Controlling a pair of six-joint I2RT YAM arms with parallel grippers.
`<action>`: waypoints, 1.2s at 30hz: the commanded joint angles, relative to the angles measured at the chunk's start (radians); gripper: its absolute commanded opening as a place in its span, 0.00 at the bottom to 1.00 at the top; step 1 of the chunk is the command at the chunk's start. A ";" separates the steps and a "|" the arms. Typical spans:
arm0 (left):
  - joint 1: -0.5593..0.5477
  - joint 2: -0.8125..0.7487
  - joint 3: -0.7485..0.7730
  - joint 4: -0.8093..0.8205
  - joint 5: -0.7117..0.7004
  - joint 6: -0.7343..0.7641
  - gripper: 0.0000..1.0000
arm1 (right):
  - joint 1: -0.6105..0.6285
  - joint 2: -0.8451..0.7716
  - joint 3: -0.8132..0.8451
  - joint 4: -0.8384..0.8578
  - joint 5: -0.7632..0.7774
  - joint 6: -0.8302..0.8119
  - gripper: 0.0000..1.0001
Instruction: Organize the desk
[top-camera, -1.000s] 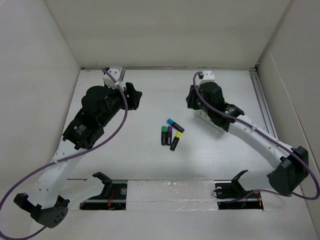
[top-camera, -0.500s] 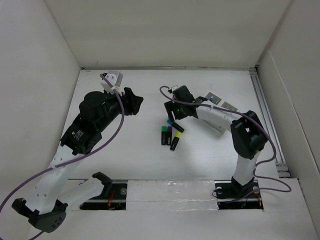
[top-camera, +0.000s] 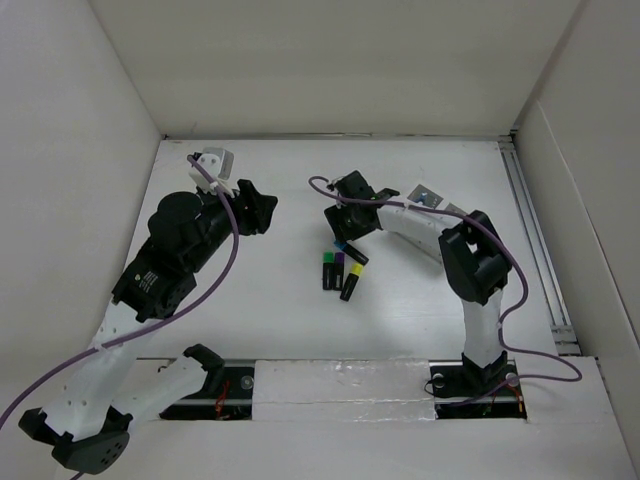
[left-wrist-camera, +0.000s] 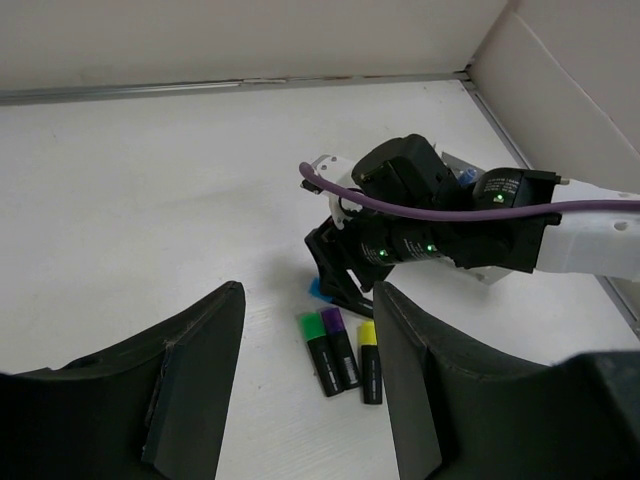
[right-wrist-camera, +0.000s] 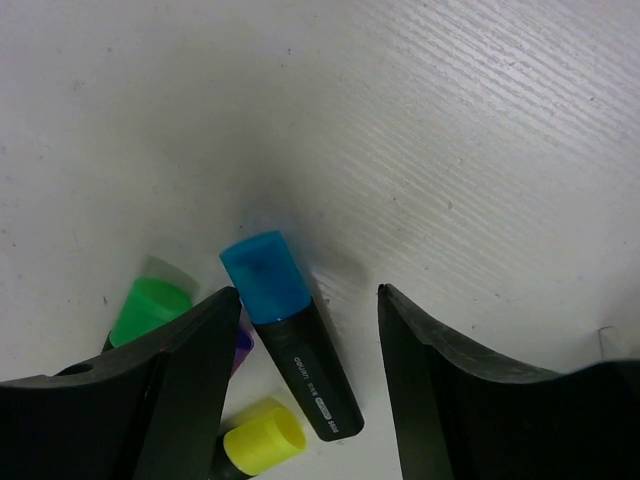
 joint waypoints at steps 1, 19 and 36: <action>0.001 -0.010 -0.005 0.025 -0.018 0.000 0.50 | 0.004 0.013 0.046 -0.016 -0.015 -0.022 0.63; 0.001 0.004 -0.005 0.033 -0.025 -0.008 0.50 | -0.042 0.090 0.098 -0.042 0.061 -0.018 0.39; 0.001 0.044 0.012 0.093 0.049 -0.044 0.49 | -0.118 -0.493 -0.025 0.117 0.105 0.235 0.00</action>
